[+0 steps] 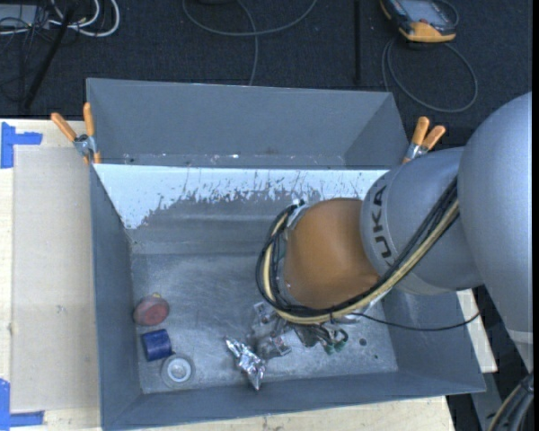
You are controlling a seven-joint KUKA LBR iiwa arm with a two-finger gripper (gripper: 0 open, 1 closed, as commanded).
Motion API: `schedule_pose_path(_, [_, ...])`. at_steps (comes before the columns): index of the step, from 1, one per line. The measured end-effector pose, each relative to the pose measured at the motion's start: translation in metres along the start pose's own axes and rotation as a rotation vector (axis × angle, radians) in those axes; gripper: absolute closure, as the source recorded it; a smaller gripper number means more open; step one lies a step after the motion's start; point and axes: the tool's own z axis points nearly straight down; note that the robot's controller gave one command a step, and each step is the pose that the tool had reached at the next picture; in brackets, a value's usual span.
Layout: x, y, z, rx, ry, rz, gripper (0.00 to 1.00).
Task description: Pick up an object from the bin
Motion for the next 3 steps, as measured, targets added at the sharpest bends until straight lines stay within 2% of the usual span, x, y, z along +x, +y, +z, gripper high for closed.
schedule_pose_path(1, [-0.002, 0.000, 0.000, 0.001, -0.011, 0.001, 0.00])
schedule_pose_path(2, [0.005, 0.018, -0.002, 0.012, -0.036, -0.115, 0.00])
schedule_pose_path(3, [0.013, 0.022, 0.001, 0.002, -0.002, -0.114, 1.00])
